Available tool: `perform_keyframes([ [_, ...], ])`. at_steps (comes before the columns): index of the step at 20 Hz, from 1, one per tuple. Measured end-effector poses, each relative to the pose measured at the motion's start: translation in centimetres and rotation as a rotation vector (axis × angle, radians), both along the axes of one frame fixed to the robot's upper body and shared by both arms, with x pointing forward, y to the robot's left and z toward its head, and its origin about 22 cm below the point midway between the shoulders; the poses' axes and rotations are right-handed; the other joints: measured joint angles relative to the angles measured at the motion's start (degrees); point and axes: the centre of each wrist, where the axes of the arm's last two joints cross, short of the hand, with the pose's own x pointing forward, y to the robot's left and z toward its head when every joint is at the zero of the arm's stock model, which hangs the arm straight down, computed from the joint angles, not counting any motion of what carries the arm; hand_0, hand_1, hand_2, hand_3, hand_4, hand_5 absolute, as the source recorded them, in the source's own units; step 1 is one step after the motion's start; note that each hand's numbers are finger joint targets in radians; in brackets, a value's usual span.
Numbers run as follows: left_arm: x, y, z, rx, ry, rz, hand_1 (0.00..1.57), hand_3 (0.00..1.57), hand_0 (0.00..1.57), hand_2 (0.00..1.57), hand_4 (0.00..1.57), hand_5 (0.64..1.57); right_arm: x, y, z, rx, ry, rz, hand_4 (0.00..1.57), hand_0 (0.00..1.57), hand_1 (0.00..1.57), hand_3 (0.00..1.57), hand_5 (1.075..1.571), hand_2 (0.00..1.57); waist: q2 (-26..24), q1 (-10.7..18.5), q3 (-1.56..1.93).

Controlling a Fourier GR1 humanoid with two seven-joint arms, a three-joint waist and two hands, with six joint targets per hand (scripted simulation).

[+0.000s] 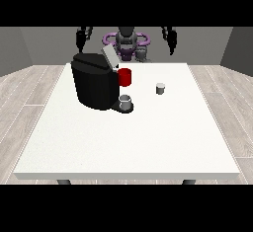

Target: Insert the coffee pod into the coffee machine and close the lid

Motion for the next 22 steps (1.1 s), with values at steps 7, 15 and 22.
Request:
perform_keyframes([
  [7, 1.5, -0.4, 0.9, -0.01, -0.08, -0.096, 0.0, 0.0, 0.0, 0.0, 0.66, 1.571, -0.2, 0.5, -1.3, 0.069, 0.014, -0.015, 0.33, 0.0, 0.0, 0.0, 1.571, 0.0, 1.6, -1.3, -1.14],
  [15, 4.1, 1.7, 1.7, 0.2, -0.074, -0.122, 0.0, 0.0, 0.0, 0.0, 0.0, 1.571, 0.4, 1.3, -1.4, 0.131, -0.081, -0.008, 0.37, 0.0, 0.0, 0.0, 1.571, 0.0, 5.4, -4.0, -1.33],
  [22, 6.9, 5.5, 2.6, 0.416, -0.033, -0.082, 0.0, 0.0, 0.0, 0.0, 0.0, 1.571, 1.7, 2.1, 0.4, 0.131, -0.155, 0.05, 0.39, 0.0, 0.0, 0.0, 1.571, 0.0, 10.3, -7.3, -1.39],
])
